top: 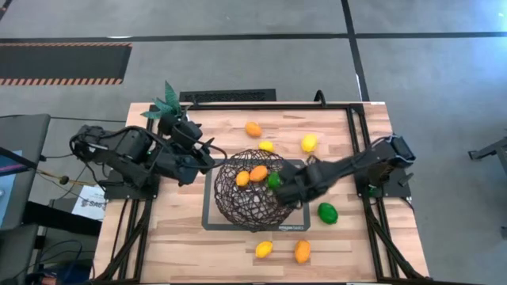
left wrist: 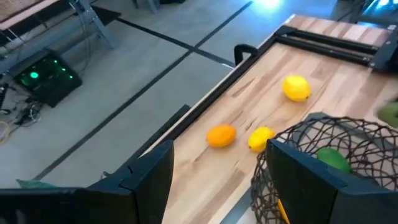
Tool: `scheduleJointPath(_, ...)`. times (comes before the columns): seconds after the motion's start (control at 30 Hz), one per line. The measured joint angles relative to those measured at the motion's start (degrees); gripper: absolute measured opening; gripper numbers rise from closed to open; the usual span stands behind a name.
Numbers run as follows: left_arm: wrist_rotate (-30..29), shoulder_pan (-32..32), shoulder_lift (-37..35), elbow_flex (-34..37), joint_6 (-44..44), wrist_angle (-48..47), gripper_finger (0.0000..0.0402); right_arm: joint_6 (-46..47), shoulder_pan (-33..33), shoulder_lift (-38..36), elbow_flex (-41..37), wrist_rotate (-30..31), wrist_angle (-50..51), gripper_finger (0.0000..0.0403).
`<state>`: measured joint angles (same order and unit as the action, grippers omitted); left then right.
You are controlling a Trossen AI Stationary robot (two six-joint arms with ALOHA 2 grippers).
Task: Build produce basket
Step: Put the left lime into the basket
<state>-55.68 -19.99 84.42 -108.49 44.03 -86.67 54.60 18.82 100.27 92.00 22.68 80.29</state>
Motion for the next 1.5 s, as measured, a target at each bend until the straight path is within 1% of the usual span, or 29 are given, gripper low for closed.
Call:
scheduleJointPath(0.07, 0.7, 0.01, 0.0, 0.0, -0.34, 0.0, 0.024, 2.3, 1.57, -1.7, -3.28, -0.34, -6.35, 0.0032)
scheduleJointPath(0.17, 1.57, 0.09, 0.32, 0.01, -0.4, 0.02, 0.024, 2.75, 2.6, -5.1, -8.24, 0.14, -18.77, 0.0031)
scheduleJointPath(0.33, 1.28, 0.09, 0.72, 0.0, -0.66, 0.09, 0.024, -3.36, 1.26, -10.48, -18.41, 0.75, -43.35, 0.0029)
scheduleJointPath(0.4, 1.16, 0.32, 1.01, 0.0, -0.7, 0.22, 0.024, -5.25, -0.22, -11.42, -22.57, -1.31, -51.22, 0.0029)
scheduleJointPath(0.5, 1.43, 0.37, 1.2, 0.0, -0.6, 0.21, 0.024, -6.31, -2.89, -11.09, -27.44, -4.51, -57.14, 0.0029)
scheduleJointPath(0.57, 1.37, 0.39, 1.11, 0.0, -0.42, 0.22, 0.024, -6.65, -4.6, -10.81, -29.51, -6.85, -56.96, 0.0029)
scheduleJointPath(0.67, 1.39, 0.48, 1.15, 0.0, -0.19, 0.26, 0.024, -7.78, -7.33, -8.93, -31.62, -10.98, -59.47, 0.0029)
scheduleJointPath(0.73, 1.34, 0.65, 1.1, 0.0, -0.16, 0.24, 0.024, -9.66, -8.5, -8.63, -32.18, -13.08, -57.4, 0.0029)
scheduleJointPath(0.8, 1.38, 0.9, 1.12, 0.0, -0.14, 0.28, 0.024, -10.9, -9.4, -7.37, -31.74, -15.96, -59.43, 0.0029)
scheduleJointPath(0.83, 1.42, 1.09, 1.14, 0.0, -0.11, 0.4, 0.024, -11.39, -9.77, -7.32, -31.76, -17.73, -58.1, 0.0029)
scheduleJointPath(0.93, 1.45, 1.83, 1.11, 0.0, 0.23, 0.38, 0.024, -12.47, -9.92, -6.32, -31.87, -20.2, -56.32, 0.0029)
scheduleJointPath(1.03, 1.44, 2.56, 1.09, 0.0, 0.22, 0.28, 0.024, -12.63, -9.83, -5.82, -31.86, -20.83, -52.89, 0.0029)
scheduleJointPath(1.23, 1.73, 3.54, 1.14, 0.0, -0.33, 0.43, 0.024, -11.72, -9.87, -3.65, -31.78, -20.13, -52.29, 0.0033)
scheduleJointPath(1.37, 2.38, 3.98, 1.14, 0.0, -0.7, 0.25, 0.024, -11.36, -9.83, -3.56, -31.8, -20.15, -52.19, 0.0064)
scheduleJointPath(1.5, 2.74, 3.98, 1.14, 0.0, -0.89, 0.28, 0.024, -11.13, -9.73, -4.35, -31.86, -20.15, -52.67, 0.0108)
